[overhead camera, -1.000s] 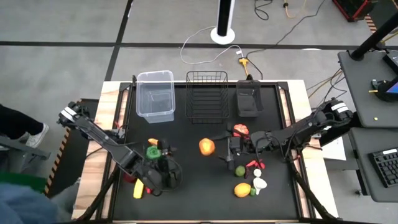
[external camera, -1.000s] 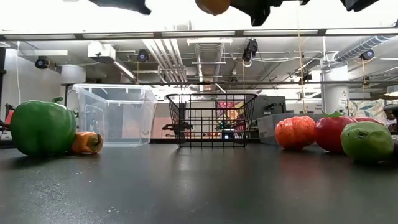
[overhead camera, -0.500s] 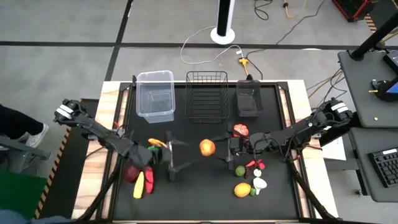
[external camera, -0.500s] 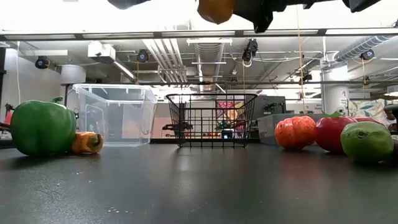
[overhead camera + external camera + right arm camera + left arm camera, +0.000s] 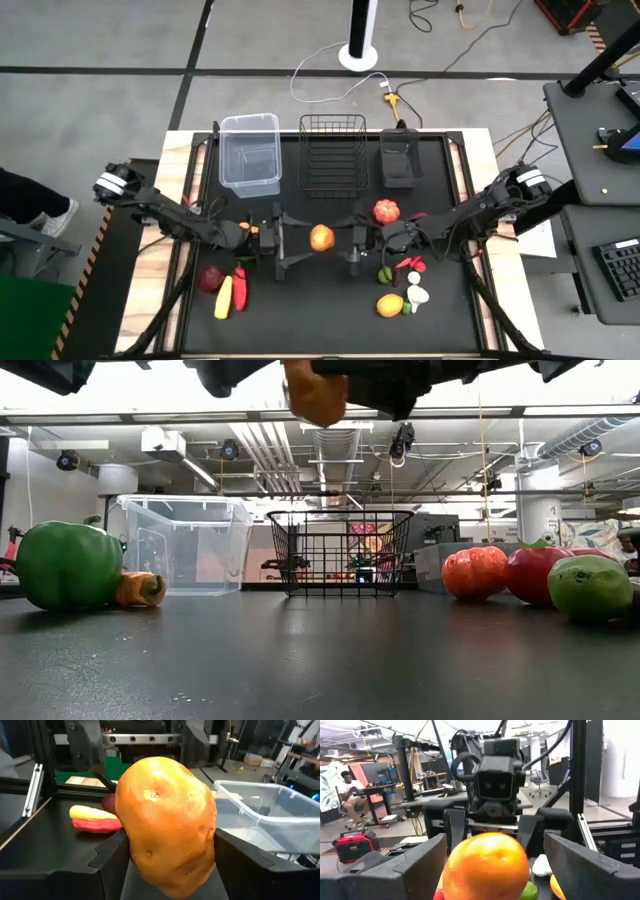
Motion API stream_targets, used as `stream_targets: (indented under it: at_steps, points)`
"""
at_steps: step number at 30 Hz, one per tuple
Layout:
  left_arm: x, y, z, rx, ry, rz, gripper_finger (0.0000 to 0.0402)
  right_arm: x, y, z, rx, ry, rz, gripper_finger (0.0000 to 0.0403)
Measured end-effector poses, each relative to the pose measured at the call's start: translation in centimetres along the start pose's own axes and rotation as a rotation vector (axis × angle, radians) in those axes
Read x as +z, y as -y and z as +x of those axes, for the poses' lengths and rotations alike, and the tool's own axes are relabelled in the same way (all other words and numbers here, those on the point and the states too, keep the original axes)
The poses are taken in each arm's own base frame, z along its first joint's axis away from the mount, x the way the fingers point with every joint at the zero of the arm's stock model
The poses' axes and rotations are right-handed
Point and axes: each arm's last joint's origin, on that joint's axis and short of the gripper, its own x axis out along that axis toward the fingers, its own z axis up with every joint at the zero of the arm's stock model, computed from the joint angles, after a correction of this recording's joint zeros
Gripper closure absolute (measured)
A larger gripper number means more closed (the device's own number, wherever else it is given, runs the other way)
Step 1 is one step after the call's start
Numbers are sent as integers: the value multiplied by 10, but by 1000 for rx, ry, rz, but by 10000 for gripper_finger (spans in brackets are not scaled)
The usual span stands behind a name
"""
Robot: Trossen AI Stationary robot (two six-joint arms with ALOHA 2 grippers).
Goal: Sort produce into baskets
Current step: Put the potato into the transparent basket
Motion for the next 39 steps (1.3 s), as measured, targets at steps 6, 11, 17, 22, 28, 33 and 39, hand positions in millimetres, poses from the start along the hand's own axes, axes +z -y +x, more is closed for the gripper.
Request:
stream_targets:
  at_steps: [6,11,17,22,28,33,39]
  points:
    - [-4,0,3,26,-14,-3,87,11,-1,5,14,23,-16,156]
    - [-3,-1,4,30,-8,-2,99,14,-1,5,13,32,-19,156]
    - [-2,-1,4,31,-7,-3,145,14,-1,5,13,33,-14,156]
    - [-2,-1,4,36,-8,-6,165,14,-1,5,13,31,-11,153]
    - [-3,-1,4,55,-14,-8,168,13,-2,5,15,21,-9,110]
    - [-3,-2,4,62,-21,-16,169,11,-2,5,17,4,3,74]
    - [-4,-2,4,67,-27,-22,170,10,-2,5,18,-8,2,59]
